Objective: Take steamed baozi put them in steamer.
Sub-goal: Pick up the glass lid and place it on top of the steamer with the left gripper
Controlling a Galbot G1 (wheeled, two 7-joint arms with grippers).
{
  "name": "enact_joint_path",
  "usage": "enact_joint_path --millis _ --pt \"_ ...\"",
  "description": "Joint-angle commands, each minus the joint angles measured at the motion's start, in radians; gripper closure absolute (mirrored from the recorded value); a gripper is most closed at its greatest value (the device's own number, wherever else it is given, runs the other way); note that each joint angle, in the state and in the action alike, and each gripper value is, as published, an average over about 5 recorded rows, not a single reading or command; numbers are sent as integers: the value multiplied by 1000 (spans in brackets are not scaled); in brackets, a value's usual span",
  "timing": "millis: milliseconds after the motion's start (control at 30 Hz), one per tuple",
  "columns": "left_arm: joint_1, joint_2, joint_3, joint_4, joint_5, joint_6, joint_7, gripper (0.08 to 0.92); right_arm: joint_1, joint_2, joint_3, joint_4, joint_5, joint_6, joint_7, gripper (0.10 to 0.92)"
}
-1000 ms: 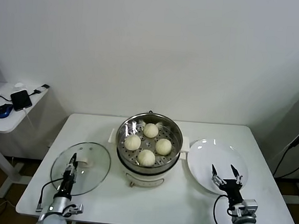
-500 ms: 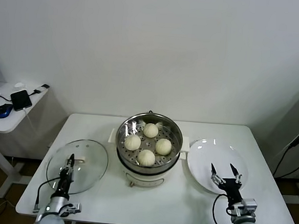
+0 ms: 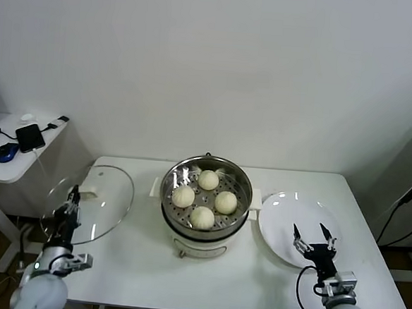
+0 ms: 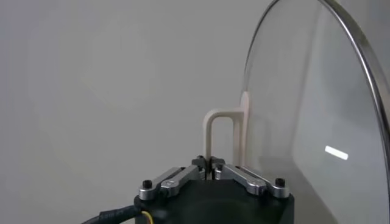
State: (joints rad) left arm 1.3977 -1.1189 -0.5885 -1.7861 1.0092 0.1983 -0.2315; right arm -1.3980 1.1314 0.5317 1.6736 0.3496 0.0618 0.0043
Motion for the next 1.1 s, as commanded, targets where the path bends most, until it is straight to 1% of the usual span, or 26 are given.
enact_joint_path --millis 33,133,233,333,433,533,600,733,767,900,1100 --pt "53 71 -37 -192 -141 64 131 868 -8 5 7 0 -25 -10 -19 203" --pt "11 88 -3 -295 -131 152 226 868 -16 7 5 -4 -27 5 -31 203" --pt "-50 88 80 -358 -93 235 287 868 -19 7 2 -13 -31 30 -41 203" --pt "-121 75 200 -379 -11 312 331 868 -14 7 -5 -29 -32 68 -47 203" --pt "-192 45 337 -377 80 394 380 868 -6 13 -7 -49 -30 105 -47 203" --pt "-247 -8 452 -366 173 460 433 868 -2 23 0 -64 -31 126 -56 203" --pt "-272 -51 510 -357 235 482 461 868 -4 28 5 -71 -34 137 -63 203" --pt "-313 -173 611 -321 377 493 497 868 -10 30 15 -84 -34 154 -66 203" --pt "-322 -205 635 -307 414 494 502 868 -13 30 18 -87 -33 158 -67 203" --pt "-344 -296 699 -249 514 497 507 868 -20 34 30 -99 -29 171 -74 203" --pt "-359 -399 753 -148 568 503 494 868 -29 38 41 -112 -27 190 -76 203"
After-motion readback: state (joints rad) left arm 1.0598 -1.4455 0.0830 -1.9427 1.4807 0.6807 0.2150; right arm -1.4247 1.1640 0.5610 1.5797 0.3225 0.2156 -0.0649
